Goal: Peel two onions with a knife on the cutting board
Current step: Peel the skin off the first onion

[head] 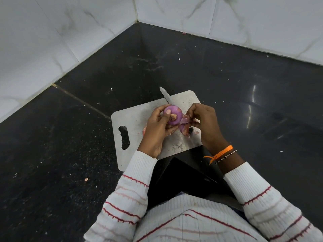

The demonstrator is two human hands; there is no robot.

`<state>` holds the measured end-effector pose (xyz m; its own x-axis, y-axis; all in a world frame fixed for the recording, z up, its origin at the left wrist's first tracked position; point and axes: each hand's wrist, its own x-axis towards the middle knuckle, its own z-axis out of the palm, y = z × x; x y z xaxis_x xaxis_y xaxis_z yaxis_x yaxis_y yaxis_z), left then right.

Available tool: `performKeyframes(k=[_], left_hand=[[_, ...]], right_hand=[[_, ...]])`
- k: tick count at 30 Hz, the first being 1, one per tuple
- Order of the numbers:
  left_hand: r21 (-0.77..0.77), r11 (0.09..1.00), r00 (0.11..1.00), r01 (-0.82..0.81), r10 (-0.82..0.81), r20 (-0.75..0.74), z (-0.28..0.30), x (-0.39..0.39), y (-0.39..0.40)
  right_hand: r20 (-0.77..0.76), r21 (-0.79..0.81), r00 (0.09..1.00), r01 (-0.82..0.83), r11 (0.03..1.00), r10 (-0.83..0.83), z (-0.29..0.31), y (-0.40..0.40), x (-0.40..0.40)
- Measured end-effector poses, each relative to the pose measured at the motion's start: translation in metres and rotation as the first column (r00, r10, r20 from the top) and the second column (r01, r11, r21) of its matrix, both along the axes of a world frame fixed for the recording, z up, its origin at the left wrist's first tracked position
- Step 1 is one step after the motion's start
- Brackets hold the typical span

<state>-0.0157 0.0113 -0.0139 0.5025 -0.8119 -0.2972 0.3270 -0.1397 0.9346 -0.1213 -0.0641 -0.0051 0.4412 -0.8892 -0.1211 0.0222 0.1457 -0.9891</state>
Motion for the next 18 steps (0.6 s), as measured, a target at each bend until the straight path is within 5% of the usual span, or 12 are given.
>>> performKeyframes(k=[12,18], left_hand=[[0.008,1.0,1.0,-0.007,0.006,0.019,0.0054,-0.001,0.001],[0.025,1.0,0.999,-0.018,0.017,0.032,0.0089,-0.0024,0.0019]], right_hand=[[0.089,0.036,0.993,-0.076,0.996,0.073,-0.0092,-0.0011,0.0003],[0.018,-0.038,0.999,-0.04,0.998,0.041,-0.0108,-0.0023,-0.0002]])
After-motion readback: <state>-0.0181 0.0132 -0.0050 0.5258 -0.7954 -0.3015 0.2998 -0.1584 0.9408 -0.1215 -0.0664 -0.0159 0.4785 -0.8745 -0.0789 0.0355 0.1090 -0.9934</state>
